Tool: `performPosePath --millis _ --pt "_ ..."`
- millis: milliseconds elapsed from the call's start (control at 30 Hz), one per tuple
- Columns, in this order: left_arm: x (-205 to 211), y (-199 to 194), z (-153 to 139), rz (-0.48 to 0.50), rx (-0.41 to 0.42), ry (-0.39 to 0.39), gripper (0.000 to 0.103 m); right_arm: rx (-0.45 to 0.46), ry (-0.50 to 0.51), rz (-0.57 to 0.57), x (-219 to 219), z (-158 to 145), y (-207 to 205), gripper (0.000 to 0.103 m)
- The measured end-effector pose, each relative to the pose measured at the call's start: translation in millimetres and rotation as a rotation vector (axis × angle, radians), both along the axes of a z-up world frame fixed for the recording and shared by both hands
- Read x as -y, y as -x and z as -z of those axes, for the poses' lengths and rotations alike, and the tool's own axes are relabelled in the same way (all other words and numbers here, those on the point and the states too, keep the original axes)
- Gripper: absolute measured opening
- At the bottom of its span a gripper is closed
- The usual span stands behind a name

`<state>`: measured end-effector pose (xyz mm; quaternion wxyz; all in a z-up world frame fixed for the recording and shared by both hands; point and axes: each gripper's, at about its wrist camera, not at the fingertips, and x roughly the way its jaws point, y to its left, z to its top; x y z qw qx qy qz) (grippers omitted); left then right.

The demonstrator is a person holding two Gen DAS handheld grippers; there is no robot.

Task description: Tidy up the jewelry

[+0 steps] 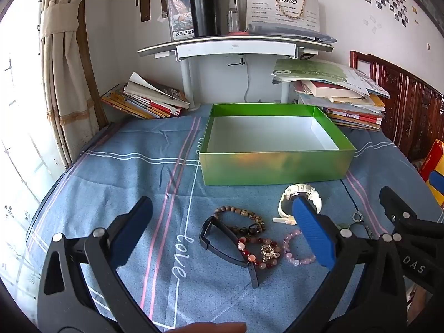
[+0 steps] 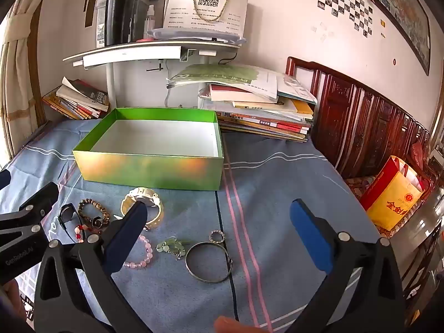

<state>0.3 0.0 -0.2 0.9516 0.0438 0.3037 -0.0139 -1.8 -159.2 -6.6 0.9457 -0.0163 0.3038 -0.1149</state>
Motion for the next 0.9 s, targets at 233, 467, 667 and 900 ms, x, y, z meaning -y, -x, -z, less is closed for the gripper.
performPosePath --millis 233,467,667,900 --pt "0.3 -1.0 -0.6 0.001 0.002 -0.005 0.099 -0.001 0.001 0.000 0.5 0.5 0.3 0.100" --pt "-0.7 -0.4 -0.1 -0.001 0.003 0.000 0.099 0.002 -0.003 -0.001 1.4 0.0 1.6 0.100" --pt "0.1 0.2 0.0 0.001 0.005 -0.002 0.099 0.004 -0.005 0.000 1.3 0.6 2.1 0.100" --pt "-0.2 -0.3 -0.2 0.000 0.004 -0.001 0.099 0.005 -0.007 -0.001 1.1 1.2 3.5 0.100"
